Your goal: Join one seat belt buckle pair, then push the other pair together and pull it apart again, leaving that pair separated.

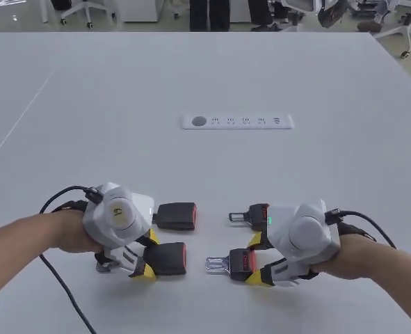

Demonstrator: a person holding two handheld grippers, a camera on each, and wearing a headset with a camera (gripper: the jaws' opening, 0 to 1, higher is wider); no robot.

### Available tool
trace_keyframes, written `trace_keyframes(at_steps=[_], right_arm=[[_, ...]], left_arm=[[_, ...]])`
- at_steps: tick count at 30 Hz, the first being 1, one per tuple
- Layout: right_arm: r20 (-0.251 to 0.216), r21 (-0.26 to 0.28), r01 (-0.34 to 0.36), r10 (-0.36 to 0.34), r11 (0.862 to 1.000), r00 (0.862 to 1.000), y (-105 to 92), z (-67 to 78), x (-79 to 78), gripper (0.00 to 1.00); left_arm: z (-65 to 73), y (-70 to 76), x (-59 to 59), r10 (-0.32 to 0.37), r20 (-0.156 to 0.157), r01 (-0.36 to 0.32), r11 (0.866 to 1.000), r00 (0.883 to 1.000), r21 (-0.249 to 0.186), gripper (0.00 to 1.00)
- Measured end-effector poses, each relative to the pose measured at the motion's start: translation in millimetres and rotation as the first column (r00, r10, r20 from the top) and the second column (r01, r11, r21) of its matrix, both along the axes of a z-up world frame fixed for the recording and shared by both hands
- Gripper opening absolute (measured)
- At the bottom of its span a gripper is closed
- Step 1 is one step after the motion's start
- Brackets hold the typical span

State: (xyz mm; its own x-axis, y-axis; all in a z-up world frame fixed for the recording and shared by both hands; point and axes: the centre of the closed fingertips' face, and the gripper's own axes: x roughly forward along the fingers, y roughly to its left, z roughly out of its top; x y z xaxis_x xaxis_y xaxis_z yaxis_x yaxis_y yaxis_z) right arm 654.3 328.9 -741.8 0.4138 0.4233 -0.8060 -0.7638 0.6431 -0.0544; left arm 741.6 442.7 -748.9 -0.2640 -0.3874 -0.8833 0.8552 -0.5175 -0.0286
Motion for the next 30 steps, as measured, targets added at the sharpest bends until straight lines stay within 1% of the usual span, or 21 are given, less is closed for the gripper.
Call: trace_keyframes(at_steps=[4, 9, 17, 23, 30], right_arm=[[-0.004, 0.013, 0.001, -0.001, 1.0, 1.0, 2.4, 1.0, 1.9, 0.31], [-0.007, 0.011, -0.011, 0.011, 1.0, 1.0, 4.7, 0.8, 5.0, 0.3], [-0.01, 0.008, -0.017, 0.017, 1.0, 1.0, 8.4, 1.1, 9.6, 0.3], [-0.005, 0.0, -0.024, 0.024, 1.0, 1.0, 13.3, 1.0, 12.9, 0.3], [-0.004, -0.009, -0.034, 0.034, 0.999, 0.999, 17.8, 1.0, 15.8, 0.3]], left_arm=[[-0.1, 0.1, -0.1, -0.013, 0.0, 0.013, 1.0, 1.0, 0.001, 0.33], [-0.3, 0.5, -0.5, -0.031, 0.0, 0.031, 1.0, 1.0, 0.001, 0.33], [-0.8, 1.2, -0.9, -0.072, 0.007, 0.072, 0.997, 0.997, 0.018, 0.33], [-1.0, 1.2, -0.4, -0.07, 0.0, 0.07, 0.997, 0.998, 0.017, 0.33], [-1.2, 1.0, -0.4, -0.074, 0.001, 0.074, 0.997, 0.997, 0.018, 0.33]])
